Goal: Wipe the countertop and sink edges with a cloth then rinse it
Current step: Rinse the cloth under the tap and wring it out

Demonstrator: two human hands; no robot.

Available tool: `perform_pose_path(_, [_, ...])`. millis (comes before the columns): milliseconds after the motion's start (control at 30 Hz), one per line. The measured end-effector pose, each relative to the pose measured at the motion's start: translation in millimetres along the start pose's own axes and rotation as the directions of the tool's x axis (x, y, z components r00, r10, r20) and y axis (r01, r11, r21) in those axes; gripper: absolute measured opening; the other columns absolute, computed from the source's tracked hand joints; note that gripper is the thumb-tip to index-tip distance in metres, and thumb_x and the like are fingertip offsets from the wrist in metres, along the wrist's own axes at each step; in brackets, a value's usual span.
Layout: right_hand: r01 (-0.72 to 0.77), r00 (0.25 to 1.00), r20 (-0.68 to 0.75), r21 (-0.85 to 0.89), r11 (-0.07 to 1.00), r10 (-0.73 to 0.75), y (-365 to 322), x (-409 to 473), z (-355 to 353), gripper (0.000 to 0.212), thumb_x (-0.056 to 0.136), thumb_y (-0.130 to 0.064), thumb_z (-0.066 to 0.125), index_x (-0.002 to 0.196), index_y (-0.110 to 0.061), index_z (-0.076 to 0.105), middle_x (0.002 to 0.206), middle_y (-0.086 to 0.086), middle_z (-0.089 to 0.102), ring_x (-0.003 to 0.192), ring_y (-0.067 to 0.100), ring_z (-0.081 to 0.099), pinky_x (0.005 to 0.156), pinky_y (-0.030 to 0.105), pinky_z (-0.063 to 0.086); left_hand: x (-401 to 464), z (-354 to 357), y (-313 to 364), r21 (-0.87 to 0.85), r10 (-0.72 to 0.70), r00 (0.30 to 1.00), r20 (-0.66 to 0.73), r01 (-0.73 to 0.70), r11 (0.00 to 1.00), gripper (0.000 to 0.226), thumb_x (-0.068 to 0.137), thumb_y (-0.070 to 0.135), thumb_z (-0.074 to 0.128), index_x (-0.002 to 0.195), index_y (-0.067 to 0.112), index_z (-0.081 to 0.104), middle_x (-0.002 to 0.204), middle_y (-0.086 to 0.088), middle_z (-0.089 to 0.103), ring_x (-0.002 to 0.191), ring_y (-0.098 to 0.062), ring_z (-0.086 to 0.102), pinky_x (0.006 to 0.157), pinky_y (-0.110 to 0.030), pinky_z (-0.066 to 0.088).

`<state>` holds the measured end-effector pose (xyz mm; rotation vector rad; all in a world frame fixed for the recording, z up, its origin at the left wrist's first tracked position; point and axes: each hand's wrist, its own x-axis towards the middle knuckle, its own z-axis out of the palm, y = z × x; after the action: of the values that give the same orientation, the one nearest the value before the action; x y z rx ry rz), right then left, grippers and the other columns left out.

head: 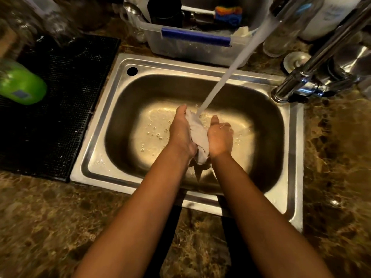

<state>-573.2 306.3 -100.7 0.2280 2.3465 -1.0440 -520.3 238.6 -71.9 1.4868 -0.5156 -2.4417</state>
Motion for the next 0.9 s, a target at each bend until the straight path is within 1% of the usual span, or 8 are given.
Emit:
perform_pose_path(100, [0.131,0.989,-0.079,0.071,0.989,-0.126,3,-22,-23,0.032,0.100,-0.049,0.049,0.103,-0.019,0.060,0.115,0.004,0.062,0.113,0.031,0.059,0.101,0.044,0.046,-6,2,2,0.131,0.055,0.997,-0.054,-0.047,0.990,0.034,0.094,0.047,0.063,0.082,0.016,0.060,0.065,0.001,0.057,0.056,-0.015,0.059,0.069,-0.031,0.049])
perform_pose_path(200, [-0.051,0.941,0.336,0.260,0.964,-0.041,-12,-50,-35,0.051,0.089,-0.073,0.045,0.084,-0.029,0.071,0.099,0.003,0.074,0.097,0.026,0.070,0.091,0.047,0.056,-29,11,-4,0.287,0.232,0.967,-0.106,-0.194,0.938,0.029,0.098,0.036,0.058,0.086,0.012,0.068,0.069,-0.005,0.066,0.068,-0.023,0.066,0.070,-0.034,0.053])
perform_pose_path(267, [-0.222,0.852,0.524,0.385,0.896,-0.014,-19,-60,-34,0.052,0.083,-0.077,0.053,0.093,-0.032,0.077,0.103,-0.001,0.076,0.098,0.019,0.071,0.090,0.044,0.058,-47,17,-11,0.354,0.285,0.954,-0.092,-0.236,0.905,0.028,0.099,0.031,0.056,0.084,0.015,0.073,0.075,-0.005,0.073,0.077,-0.024,0.071,0.071,-0.035,0.056])
perform_pose_path(467, [0.097,0.956,0.181,0.547,0.832,-0.231,-13,-57,-8,0.016,0.098,-0.028,0.063,0.109,-0.022,0.073,0.103,0.003,0.078,0.100,0.022,0.075,0.092,0.049,0.061,-69,7,-28,0.507,0.447,0.889,-0.097,-0.342,0.791,0.022,0.103,0.021,0.052,0.115,0.014,0.068,0.098,-0.003,0.075,0.087,-0.017,0.073,0.072,-0.028,0.055])
perform_pose_path(567, [0.136,0.952,0.155,0.554,0.821,-0.262,-14,-66,-2,0.013,0.098,-0.038,0.063,0.107,-0.031,0.070,0.106,-0.003,0.077,0.102,0.020,0.074,0.090,0.049,0.062,-62,-7,-28,0.352,0.417,0.885,-0.205,-0.331,0.875,0.028,0.103,0.024,0.056,0.130,0.018,0.053,0.104,-0.006,0.073,0.084,-0.014,0.072,0.064,-0.024,0.055])
perform_pose_path(633, [0.108,0.963,0.135,0.598,0.794,-0.233,-16,-66,1,0.007,0.100,-0.031,0.063,0.102,-0.030,0.070,0.104,-0.001,0.076,0.101,0.022,0.073,0.090,0.051,0.061,-53,-11,-23,0.183,0.253,0.937,-0.240,-0.213,0.960,0.027,0.105,0.036,0.052,0.121,0.015,0.059,0.091,-0.007,0.077,0.073,-0.015,0.074,0.055,-0.024,0.054])
perform_pose_path(733, [-0.002,0.963,0.200,0.679,0.734,-0.182,-14,-71,-3,0.013,0.095,-0.032,0.065,0.103,-0.026,0.073,0.105,0.006,0.078,0.101,0.028,0.074,0.092,0.051,0.061,-36,-14,-20,-0.141,-0.038,0.997,-0.067,0.028,0.990,0.051,0.106,0.050,0.040,0.106,0.009,0.068,0.079,-0.011,0.078,0.065,-0.021,0.076,0.055,-0.024,0.058])
perform_pose_path(900, [-0.224,0.937,0.339,0.766,0.603,-0.083,-7,-74,-28,0.020,0.099,-0.018,0.066,0.114,-0.006,0.072,0.104,0.013,0.078,0.086,0.022,0.077,0.074,0.029,0.062,-4,-24,-35,-0.300,-0.062,0.997,0.037,0.071,0.951,0.056,0.101,0.054,0.047,0.101,0.003,0.069,0.084,-0.019,0.075,0.067,-0.029,0.077,0.062,-0.032,0.060])
